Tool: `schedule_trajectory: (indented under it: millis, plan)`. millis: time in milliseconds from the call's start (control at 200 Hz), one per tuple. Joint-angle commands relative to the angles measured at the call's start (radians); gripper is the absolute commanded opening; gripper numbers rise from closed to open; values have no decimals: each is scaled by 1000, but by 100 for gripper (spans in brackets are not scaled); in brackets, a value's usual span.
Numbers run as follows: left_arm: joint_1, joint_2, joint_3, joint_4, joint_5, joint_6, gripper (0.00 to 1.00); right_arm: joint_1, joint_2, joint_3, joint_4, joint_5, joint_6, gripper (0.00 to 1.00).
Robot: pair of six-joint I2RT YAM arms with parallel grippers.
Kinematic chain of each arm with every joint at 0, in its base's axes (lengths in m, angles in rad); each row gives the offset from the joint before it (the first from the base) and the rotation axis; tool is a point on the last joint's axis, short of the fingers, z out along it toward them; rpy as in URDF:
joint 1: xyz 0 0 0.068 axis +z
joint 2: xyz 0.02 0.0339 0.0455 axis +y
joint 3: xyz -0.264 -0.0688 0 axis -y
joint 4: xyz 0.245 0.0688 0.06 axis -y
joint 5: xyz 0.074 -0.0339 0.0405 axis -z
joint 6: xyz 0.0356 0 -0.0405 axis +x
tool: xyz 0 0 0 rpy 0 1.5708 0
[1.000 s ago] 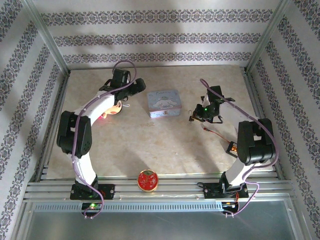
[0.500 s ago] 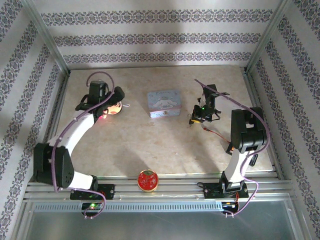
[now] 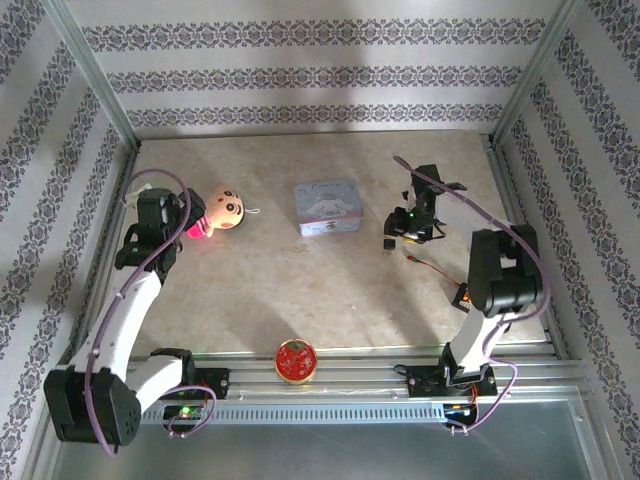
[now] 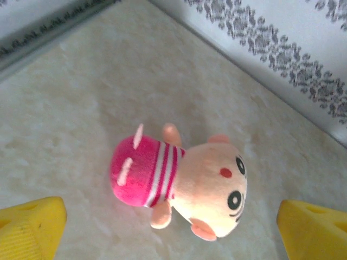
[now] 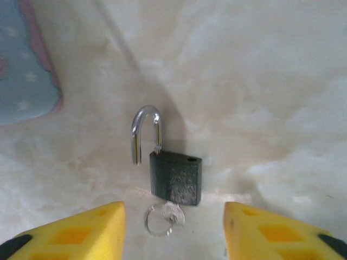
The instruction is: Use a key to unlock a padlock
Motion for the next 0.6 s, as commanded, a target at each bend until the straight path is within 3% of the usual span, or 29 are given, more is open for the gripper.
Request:
schedule_trajectory:
  millis: [0,205,395,425,595]
  plan:
    - [16,-82,-52,28,-91,43,99,-10,-138,-36,-22,86,10,54]
    - [21,-210,-196,185,-121,78,99,-17,-378,-135,-6,233,28,64]
    - [21,-272,-383,423,-101,130,99,-36,-622,-294,96,388,46,87]
    - [21,-277,-415,467,-96,140,99,-40,-658,-320,111,413,47,97]
    - [21,-259,-548,687,-87,191,99,-53,-811,-458,210,524,24,98]
